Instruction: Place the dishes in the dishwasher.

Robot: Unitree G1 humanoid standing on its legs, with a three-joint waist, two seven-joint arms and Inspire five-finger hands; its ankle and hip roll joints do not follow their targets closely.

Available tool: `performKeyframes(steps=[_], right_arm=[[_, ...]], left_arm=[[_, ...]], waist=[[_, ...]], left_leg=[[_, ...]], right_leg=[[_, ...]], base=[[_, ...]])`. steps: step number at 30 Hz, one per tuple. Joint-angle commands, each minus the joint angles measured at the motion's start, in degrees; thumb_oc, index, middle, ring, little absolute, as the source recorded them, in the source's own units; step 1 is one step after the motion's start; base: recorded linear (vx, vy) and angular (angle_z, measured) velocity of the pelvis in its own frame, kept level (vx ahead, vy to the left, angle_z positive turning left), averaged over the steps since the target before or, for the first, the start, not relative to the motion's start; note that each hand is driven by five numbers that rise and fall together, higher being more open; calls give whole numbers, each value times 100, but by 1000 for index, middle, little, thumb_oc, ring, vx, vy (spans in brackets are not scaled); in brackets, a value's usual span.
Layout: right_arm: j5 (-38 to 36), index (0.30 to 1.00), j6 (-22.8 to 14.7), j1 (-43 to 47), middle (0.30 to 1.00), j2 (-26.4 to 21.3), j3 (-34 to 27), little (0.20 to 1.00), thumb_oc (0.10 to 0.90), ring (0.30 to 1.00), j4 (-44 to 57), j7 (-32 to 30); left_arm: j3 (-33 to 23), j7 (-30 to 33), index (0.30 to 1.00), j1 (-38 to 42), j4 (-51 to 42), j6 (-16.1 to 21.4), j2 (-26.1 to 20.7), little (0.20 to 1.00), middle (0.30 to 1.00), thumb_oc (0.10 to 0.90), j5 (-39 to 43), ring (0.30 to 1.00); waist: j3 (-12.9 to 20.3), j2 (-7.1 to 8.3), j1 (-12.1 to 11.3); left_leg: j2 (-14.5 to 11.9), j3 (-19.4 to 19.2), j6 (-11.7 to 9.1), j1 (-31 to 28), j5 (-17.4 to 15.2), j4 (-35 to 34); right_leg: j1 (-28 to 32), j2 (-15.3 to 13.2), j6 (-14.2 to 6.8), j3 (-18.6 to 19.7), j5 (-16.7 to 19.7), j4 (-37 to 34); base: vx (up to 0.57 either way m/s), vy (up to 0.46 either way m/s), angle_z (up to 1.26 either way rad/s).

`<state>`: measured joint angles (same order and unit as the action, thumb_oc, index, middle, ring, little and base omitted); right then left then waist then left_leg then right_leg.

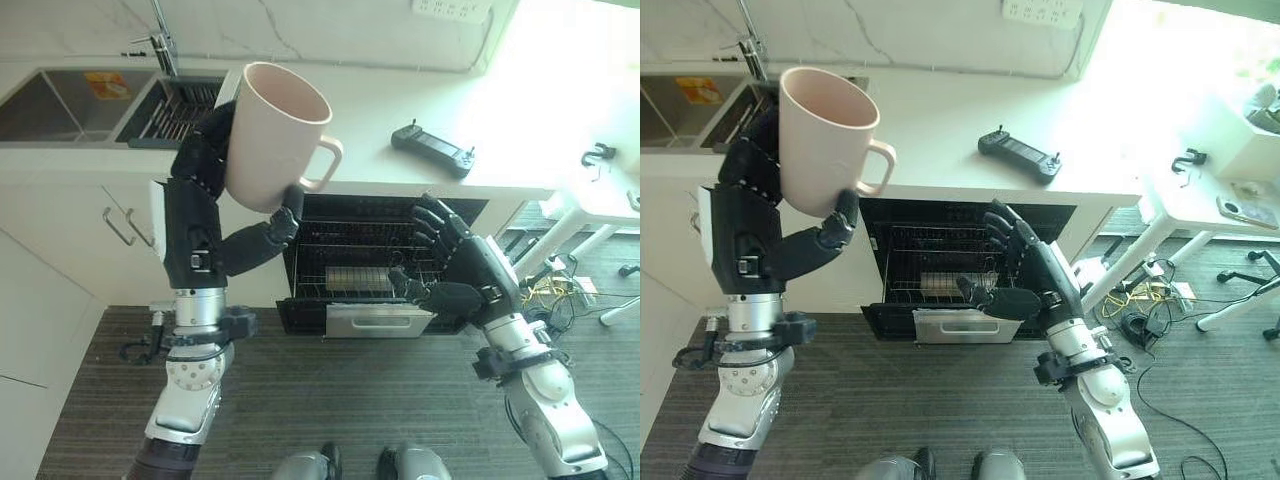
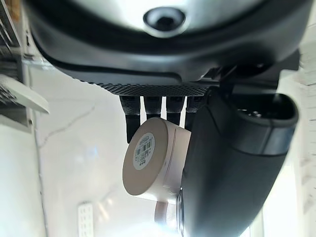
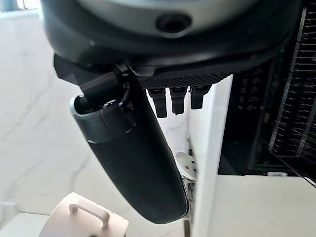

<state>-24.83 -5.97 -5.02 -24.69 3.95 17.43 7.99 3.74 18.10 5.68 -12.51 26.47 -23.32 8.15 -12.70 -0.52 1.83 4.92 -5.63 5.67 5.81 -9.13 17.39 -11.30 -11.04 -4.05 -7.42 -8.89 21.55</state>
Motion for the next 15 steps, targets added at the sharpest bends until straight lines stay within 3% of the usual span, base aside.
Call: performKeyframes(steps=[1, 3, 5, 7, 9, 10, 12, 14, 15], right_arm=[[-110, 900, -474, 513, 900, 202, 15, 900, 800, 900, 584, 215], [-78, 900, -457, 529, 900, 181, 17, 900, 800, 900, 603, 226], [-291, 900, -343, 591, 900, 27, -61, 900, 800, 900, 585, 62], [-439, 900, -317, 577, 900, -11, -102, 900, 800, 900, 607, 83], [-471, 900, -227, 518, 900, -60, -139, 900, 800, 900, 610, 47], [-593, 900, -161, 485, 900, -116, -162, 900, 800, 900, 606, 113], [-670, 900, -208, 412, 900, -186, -180, 900, 800, 900, 564, 197], [-663, 900, -229, 358, 900, -220, -183, 900, 800, 900, 576, 266], [-621, 900, -218, 383, 900, -227, -157, 900, 800, 900, 567, 274]], left_arm=[[-186, 72, 300, 89, -789, 455, -212, 300, 300, 400, -101, 300], [-244, 82, 300, 59, -874, 453, -245, 300, 300, 400, -104, 300], [-246, 54, 300, -29, -1009, 395, -251, 300, 300, 400, 143, 300], [-250, -15, 300, -70, -1039, 409, -245, 300, 300, 400, 218, 300], [-238, -62, 300, -105, -1053, 421, -246, 300, 300, 400, 307, 300], [-248, -60, 300, -135, -1089, 430, -234, 300, 300, 400, 339, 300], [-255, -23, 300, -214, -1109, 561, -196, 300, 300, 400, 314, 300], [-229, -13, 300, -287, -1093, 635, -122, 300, 300, 400, 293, 300], [-178, 32, 300, -294, -1032, 697, -86, 300, 300, 400, 215, 300]], waist=[[290, 298, 221], [288, 315, 242], [470, 308, 286], [529, 286, 317], [571, 227, 335], [579, 209, 323], [525, 289, 226], [409, 376, 144], [369, 374, 133]], left_leg=[[-567, 132, -535, -404, -789, -20], [-621, 231, -558, -612, -955, -20], [-985, 204, -794, -926, -934, -20], [-1137, 96, -895, -1021, -823, -20], [-1311, -3, -1040, -1058, -379, -20], [-1401, -86, -1140, -1110, 156, -20], [-1292, -57, -1218, -1111, 837, -20], [-1166, -52, -1165, -769, 1028, 151], [-1162, -152, -1097, -614, 884, -20]], right_leg=[[-535, -315, -556, 298, 1088, -436], [-654, -295, -581, 344, 1090, -436], [-559, -96, -493, 205, 844, -436], [-515, -11, -408, 155, 788, -436], [-438, 135, -294, 135, 691, -436], [-361, 217, -205, 117, 599, -436], [-147, 261, -61, 178, 442, -436], [104, 302, 50, 237, 311, -436], [181, 331, 44, 227, 256, -436]], base=[[283, -375, 5], [411, -632, 17], [437, -772, 61], [215, -380, 41], [192, -324, 34], [191, -306, 22], [164, -263, 1], [87, -168, -32], [48, -39, -21]])
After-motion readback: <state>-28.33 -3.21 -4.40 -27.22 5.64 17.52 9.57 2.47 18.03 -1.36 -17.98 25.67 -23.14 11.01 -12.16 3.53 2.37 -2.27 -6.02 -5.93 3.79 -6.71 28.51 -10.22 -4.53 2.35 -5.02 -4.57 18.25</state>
